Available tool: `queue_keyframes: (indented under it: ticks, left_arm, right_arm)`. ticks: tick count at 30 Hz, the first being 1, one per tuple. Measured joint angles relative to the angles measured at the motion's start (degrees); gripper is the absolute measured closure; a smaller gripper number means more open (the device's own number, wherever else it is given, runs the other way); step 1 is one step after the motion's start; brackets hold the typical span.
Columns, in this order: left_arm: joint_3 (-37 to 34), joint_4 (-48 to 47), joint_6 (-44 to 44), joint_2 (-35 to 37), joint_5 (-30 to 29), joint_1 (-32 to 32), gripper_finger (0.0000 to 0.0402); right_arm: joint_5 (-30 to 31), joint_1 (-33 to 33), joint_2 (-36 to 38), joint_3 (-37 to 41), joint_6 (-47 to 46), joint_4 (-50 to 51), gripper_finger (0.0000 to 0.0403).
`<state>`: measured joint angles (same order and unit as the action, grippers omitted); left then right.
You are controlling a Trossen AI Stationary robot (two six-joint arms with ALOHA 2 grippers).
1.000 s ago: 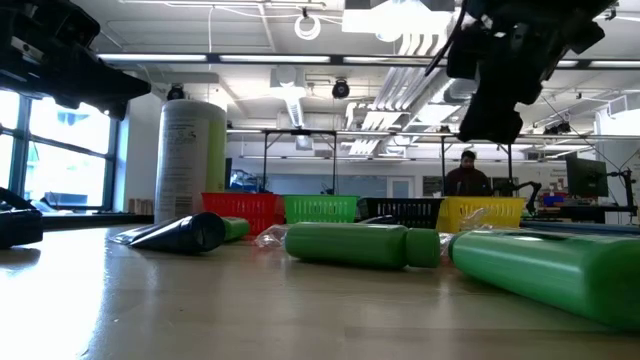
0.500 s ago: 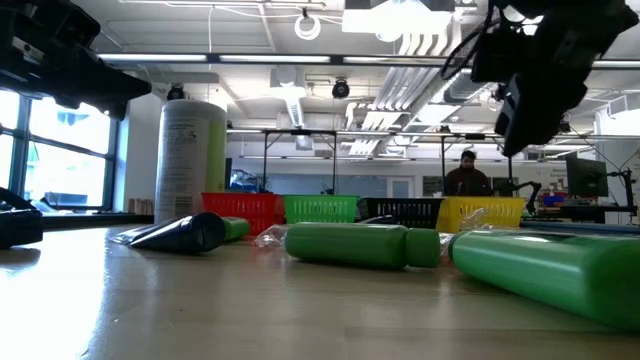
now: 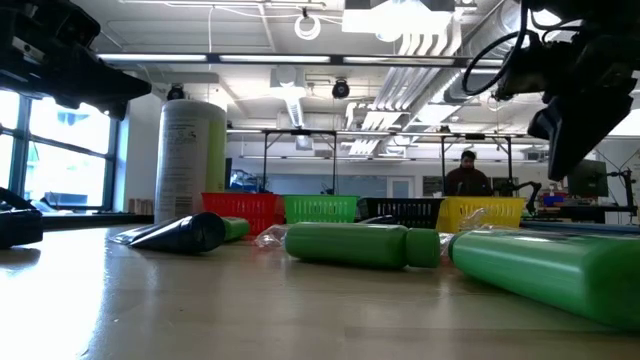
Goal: Pick & Place Travel size toiletries
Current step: Put the blue razor into the black bin
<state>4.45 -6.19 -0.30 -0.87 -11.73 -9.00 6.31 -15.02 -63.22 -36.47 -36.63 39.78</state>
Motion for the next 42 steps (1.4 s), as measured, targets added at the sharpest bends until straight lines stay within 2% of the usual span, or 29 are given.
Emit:
queue_keyframes:
  ticks: [12, 19, 25, 29, 35, 37, 40, 42]
  left_arm:
    - [0.0, 0.0, 0.0, 0.0, 0.0, 0.0, 0.0394]
    - [0.0, 0.0, 0.0, 0.0, 0.0, 0.0, 0.0394]
    - [0.0, 0.0, 0.0, 0.0, 0.0, 0.0, 0.0394]
    - [0.0, 0.0, 0.0, 0.0, 0.0, 0.0, 0.0394]
    - [0.0, 0.0, 0.0, 0.0, 0.0, 0.0, 0.0394]
    - [0.0, 0.0, 0.0, 0.0, 0.0, 0.0, 0.0394]
    - [0.0, 0.0, 0.0, 0.0, 0.0, 0.0, 0.0394]
    - [0.0, 0.0, 0.0, 0.0, 0.1, 0.0, 0.0394]
  right_arm:
    - [0.5, -3.8, -5.7, 0.0, -4.5, 3.8, 0.0400]
    - [-5.1, -4.1, -8.8, 0.0, -8.7, 3.8, 0.0400]
    - [-1.4, -4.1, -8.9, 0.0, -8.8, 3.5, 0.0392]
    - [-0.2, -4.1, -8.9, 0.0, -10.1, 2.1, 0.0350]
    - [-0.9, -5.0, -8.9, 0.0, -11.0, -0.4, 0.0248]
    - [-3.3, -5.8, -8.9, 0.0, -9.8, -0.3, 0.0218]
    - [-6.3, -7.5, -8.9, 0.0, -8.3, 0.1, 0.0190]
    - [-6.0, -8.7, -8.9, 0.0, -8.2, 0.2, 0.0182]
